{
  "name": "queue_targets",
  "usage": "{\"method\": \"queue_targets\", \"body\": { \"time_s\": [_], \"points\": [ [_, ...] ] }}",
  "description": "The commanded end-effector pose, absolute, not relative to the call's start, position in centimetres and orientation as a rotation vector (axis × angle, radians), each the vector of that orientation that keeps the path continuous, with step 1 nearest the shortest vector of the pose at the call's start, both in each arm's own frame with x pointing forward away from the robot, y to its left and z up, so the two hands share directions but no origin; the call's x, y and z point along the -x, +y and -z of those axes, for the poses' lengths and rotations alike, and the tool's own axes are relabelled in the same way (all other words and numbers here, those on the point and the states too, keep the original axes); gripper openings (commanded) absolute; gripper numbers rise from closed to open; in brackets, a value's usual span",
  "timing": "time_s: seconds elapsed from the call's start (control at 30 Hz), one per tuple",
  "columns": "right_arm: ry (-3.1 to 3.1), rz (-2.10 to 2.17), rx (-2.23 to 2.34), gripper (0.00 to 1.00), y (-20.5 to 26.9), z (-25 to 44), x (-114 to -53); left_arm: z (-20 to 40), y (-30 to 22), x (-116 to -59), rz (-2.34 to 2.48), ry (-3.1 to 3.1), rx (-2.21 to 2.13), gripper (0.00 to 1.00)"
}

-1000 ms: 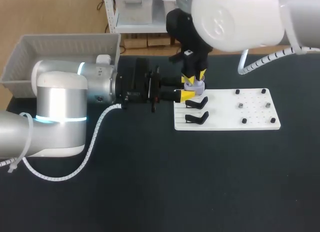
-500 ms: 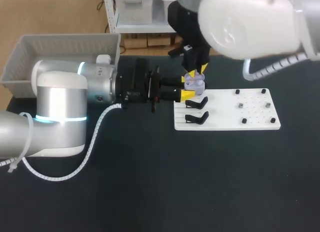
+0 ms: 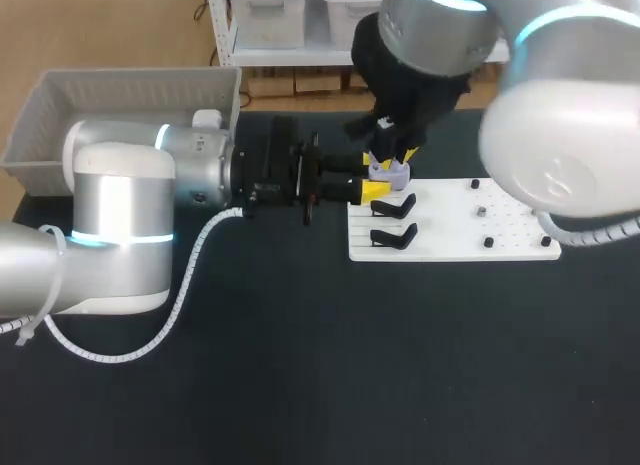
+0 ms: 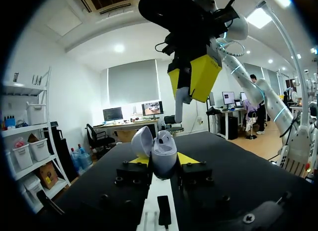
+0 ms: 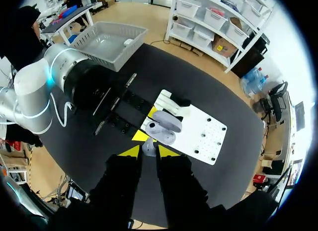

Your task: Pick up each earbud case from the left stands, insert the matching earbuds, close the lid, and place the case in the box.

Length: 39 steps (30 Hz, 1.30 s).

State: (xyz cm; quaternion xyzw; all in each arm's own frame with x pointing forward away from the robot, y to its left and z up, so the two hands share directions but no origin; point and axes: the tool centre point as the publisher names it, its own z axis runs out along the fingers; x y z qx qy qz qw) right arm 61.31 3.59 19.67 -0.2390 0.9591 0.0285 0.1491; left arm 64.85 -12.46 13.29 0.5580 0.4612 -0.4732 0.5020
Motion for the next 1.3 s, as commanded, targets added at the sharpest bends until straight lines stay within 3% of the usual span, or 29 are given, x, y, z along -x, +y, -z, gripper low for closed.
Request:
{"method": "queue_targets", "body": {
  "time_s": [0.03,1.3],
  "points": [
    [2.71,-0.114,0.689,0.0,3.5,-19.2,-61.6,-13.3,-12.4,-64.7,1.138,1.115,-1.344,0.0],
    [2.742,-0.095,0.717,0.0,4.0,-17.8,-62.8,-13.3,-12.4,-64.7,1.138,1.115,-1.344,0.0]
  ]
}}
